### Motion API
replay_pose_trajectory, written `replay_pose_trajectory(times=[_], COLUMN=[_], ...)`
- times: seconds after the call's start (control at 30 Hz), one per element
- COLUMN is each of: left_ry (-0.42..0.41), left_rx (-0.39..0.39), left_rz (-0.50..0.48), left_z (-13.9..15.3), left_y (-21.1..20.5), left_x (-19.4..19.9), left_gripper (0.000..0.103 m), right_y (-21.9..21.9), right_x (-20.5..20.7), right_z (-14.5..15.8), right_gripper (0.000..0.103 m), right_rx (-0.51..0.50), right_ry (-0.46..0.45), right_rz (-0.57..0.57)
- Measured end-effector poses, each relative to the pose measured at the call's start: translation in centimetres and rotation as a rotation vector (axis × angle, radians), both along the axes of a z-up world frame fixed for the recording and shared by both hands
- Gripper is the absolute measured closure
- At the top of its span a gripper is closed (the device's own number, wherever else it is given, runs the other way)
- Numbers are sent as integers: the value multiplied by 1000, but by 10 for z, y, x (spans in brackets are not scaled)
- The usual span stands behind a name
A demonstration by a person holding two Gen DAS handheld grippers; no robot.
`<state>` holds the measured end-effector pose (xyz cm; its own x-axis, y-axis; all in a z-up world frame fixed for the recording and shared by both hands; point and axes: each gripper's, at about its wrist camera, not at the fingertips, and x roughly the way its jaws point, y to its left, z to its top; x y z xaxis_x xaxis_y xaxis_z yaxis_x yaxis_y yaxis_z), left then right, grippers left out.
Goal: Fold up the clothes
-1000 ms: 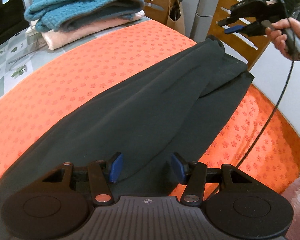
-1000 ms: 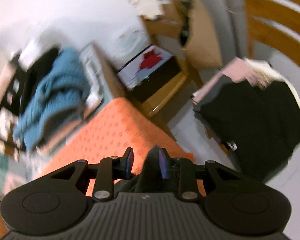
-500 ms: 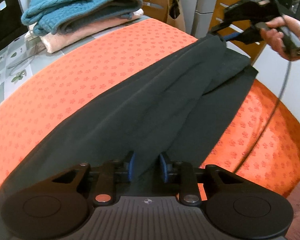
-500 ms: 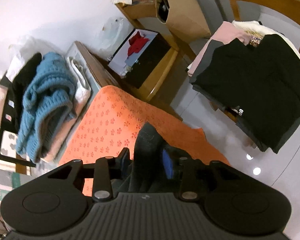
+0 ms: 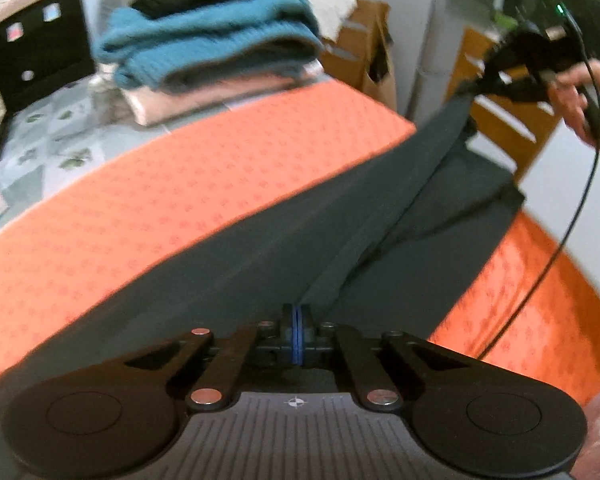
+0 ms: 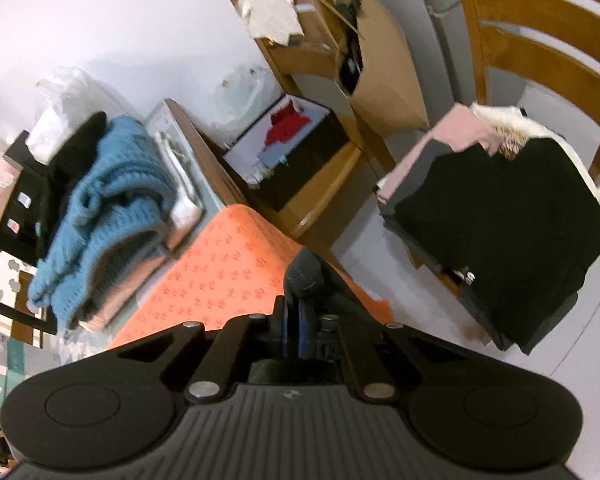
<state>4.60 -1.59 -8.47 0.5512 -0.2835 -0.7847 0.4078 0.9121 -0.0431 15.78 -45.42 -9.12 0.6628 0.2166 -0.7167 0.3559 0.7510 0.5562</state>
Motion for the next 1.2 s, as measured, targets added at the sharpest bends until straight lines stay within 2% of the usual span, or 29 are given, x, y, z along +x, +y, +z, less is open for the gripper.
replay_pose_trajectory(times=[0.1, 0.2, 0.27, 0.33, 0.43, 0.57, 0.67, 0.8, 0.87, 1.0, 1.1, 1.13, 1.2], left_ry=[-37, -56, -56, -42, 1, 67, 103, 150, 172, 180, 166, 164, 166], left_rx=[-26, -48, -48, -37, -19, 11, 41, 65, 59, 2, -47, -59, -83], left_rz=[41, 61, 53, 29, -14, -80, -122, -142, -137, -107, -51, -23, 43], left_z=[15, 25, 27, 24, 14, -6, -18, -29, -33, -27, -16, -13, -8], left_y=[6, 11, 11, 9, 6, -3, -9, -8, -5, 6, 22, 29, 44], left_x=[3, 4, 3, 0, -5, -12, -16, -17, -20, -28, -32, -32, -29], left_gripper=[100, 100, 100, 100, 100, 100, 100, 100, 100, 99, 98, 97, 95], right_y=[6, 11, 13, 14, 8, -6, -15, -17, -15, -1, 13, 18, 27], right_x=[6, 10, 8, 0, -18, -43, -57, -63, -63, -57, -40, -32, -22], right_z=[20, 45, 59, 63, 42, -11, -41, -51, -46, -18, 0, 3, -1], right_gripper=[97, 98, 98, 98, 98, 98, 98, 96, 93, 80, 73, 72, 71], right_rx=[4, 28, 49, 32, 7, -14, 20, 10, -53, -334, -379, -376, -369], right_ry=[-40, -124, -185, -197, -132, 12, 82, 102, 126, 122, 64, 55, 59], right_rz=[7, 12, 13, 14, -7, -57, -88, -87, -88, -44, 102, 162, 214])
